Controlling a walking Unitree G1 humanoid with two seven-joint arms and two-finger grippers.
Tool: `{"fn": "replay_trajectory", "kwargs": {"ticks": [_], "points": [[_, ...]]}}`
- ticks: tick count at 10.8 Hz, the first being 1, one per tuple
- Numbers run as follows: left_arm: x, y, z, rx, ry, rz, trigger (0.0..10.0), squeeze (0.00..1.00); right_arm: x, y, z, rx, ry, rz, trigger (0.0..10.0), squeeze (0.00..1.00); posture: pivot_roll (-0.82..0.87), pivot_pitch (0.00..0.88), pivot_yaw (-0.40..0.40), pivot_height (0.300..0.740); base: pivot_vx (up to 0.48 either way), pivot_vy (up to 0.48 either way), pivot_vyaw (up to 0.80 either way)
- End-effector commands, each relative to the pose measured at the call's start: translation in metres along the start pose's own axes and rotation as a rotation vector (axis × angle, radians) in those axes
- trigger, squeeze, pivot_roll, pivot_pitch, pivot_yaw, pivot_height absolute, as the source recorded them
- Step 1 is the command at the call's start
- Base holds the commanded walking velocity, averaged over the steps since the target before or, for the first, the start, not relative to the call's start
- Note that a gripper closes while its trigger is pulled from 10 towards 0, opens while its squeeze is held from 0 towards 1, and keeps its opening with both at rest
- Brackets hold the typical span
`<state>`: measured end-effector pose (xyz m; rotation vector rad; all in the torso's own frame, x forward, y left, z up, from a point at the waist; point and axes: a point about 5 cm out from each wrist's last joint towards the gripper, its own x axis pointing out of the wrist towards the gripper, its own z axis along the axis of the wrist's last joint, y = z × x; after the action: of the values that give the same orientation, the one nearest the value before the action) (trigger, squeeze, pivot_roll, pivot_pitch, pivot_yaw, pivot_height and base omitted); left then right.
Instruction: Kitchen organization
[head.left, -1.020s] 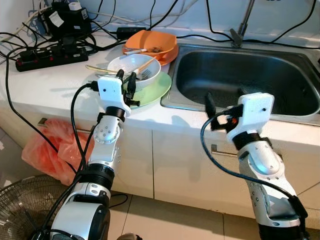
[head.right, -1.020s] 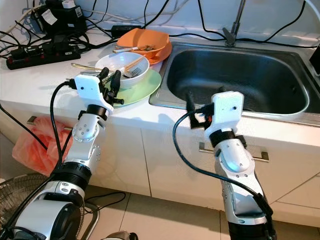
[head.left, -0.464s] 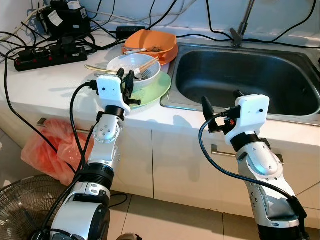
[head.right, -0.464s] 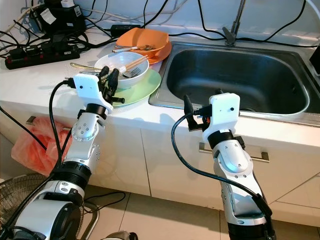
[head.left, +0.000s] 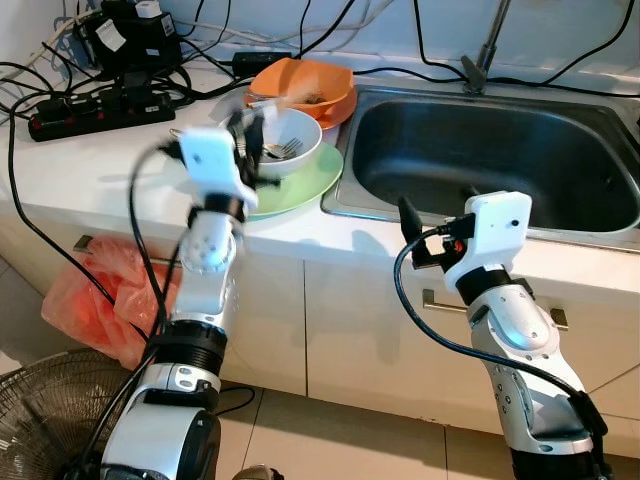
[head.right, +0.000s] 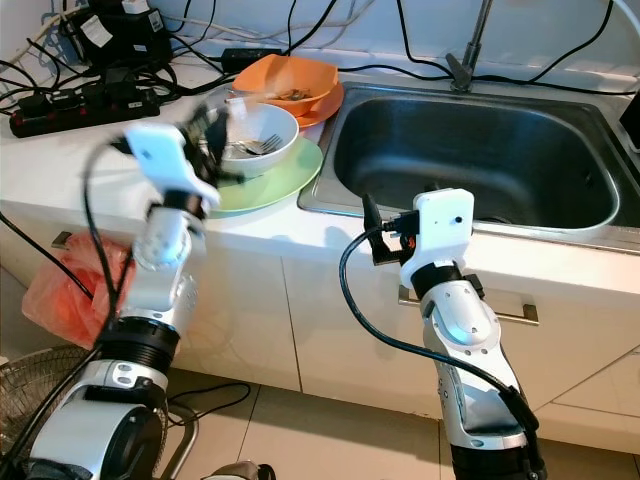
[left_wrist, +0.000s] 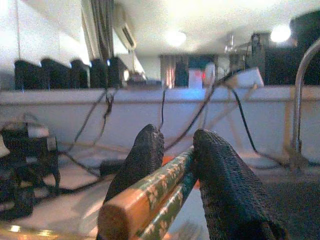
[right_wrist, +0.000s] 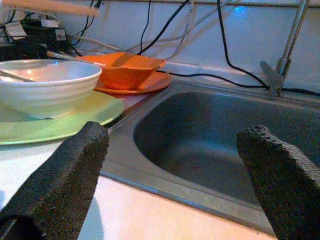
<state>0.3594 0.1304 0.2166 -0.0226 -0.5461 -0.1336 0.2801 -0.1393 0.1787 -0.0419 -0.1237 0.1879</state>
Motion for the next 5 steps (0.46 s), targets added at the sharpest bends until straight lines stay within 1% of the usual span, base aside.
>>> {"fn": "replay_trajectory", "kwargs": {"ticks": [1,2,3,5], "points": [[-0.002,-0.004,0.001,-0.001,0.003,-0.001,0.0,0.00,0.003,0.001,-0.002,0.011,0.021,0.001,10.0,0.00,0.02,0.029,0.023,0.740,0.000,0.000,0.00],[-0.004,-0.007,0.002,-0.005,0.002,-0.008,0.0,0.00,0.003,0.000,-0.003,0.012,0.021,-0.002,10.0,0.00,0.02,0.027,0.021,0.740,0.000,0.000,0.00],[-0.009,-0.015,0.003,-0.021,0.010,-0.026,0.0,0.00,0.004,-0.001,-0.002,0.011,0.018,-0.010,10.0,0.00,0.03,0.026,0.020,0.740,0.000,0.000,0.00],[-0.015,-0.020,0.003,-0.035,0.023,-0.041,0.0,0.00,0.005,-0.004,-0.001,0.004,0.011,-0.032,10.0,0.00,0.03,0.025,0.022,0.740,0.000,0.000,0.00]]}}
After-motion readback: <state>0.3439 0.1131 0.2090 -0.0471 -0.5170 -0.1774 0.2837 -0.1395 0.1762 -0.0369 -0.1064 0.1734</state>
